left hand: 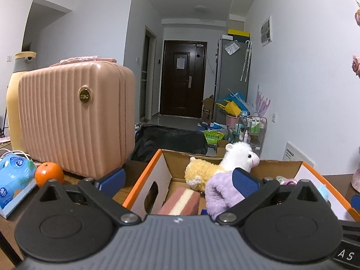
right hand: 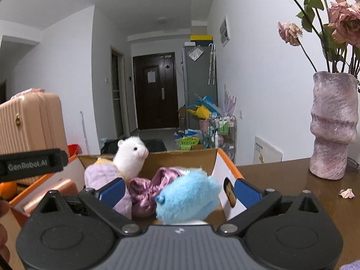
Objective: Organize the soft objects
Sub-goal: 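Open both grippers to drop the headband and scrunchie into the box, then move both grippers back away from the box toward the table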
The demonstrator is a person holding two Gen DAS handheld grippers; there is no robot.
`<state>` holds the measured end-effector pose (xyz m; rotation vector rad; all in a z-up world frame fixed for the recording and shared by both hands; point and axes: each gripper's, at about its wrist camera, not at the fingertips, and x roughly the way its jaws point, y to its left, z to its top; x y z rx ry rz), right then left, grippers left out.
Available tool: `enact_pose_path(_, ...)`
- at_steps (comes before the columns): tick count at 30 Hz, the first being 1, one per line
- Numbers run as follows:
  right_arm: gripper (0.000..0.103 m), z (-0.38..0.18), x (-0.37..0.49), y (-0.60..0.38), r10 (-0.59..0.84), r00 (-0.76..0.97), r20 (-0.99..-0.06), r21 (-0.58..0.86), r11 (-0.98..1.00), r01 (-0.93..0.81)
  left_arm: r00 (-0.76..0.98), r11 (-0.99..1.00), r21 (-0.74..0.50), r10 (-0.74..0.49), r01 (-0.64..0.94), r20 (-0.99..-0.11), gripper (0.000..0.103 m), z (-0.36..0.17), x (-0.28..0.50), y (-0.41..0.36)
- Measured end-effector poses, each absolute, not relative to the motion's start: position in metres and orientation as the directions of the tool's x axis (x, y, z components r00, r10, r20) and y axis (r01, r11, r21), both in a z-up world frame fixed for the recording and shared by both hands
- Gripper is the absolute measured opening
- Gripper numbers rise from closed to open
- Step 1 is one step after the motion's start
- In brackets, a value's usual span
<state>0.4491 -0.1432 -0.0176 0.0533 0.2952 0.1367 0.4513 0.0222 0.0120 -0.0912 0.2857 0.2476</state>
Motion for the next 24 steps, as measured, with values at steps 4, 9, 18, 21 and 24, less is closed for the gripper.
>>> enact_pose_path(4,0.103,-0.020,0.441,-0.145,0.152,0.940,-0.304,0.055,0.988,-0.142,0.931,0.966,-0.057,0.226,-0.252,-0.288,0.103,0.013,0.437,0.024)
enact_pose_path(9,0.103,-0.022,0.425,-0.148,0.161,0.937,-0.310,0.043,0.987,-0.155,0.930,0.967,-0.060,0.221,-0.249,-0.293,0.103,0.013,0.419,0.027)
enact_pose_path(18,0.103,-0.019,0.389,-0.156,0.165,0.944,-0.285,0.034,0.986,-0.162,0.927,0.969,-0.054,0.214,-0.242,-0.309,0.103,0.012,0.387,0.026)
enact_pose_path(21,0.103,-0.018,0.378,-0.158,0.163,0.946,-0.279,0.023,0.986,-0.163,0.927,0.970,-0.054,0.209,-0.237,-0.312,0.103,0.012,0.377,0.024)
enact_pose_path(24,0.103,-0.018,0.367,-0.160,0.161,0.948,-0.274,0.011,0.986,-0.164,0.927,0.972,-0.053,0.202,-0.230,-0.317,0.103,0.011,0.368,0.023)
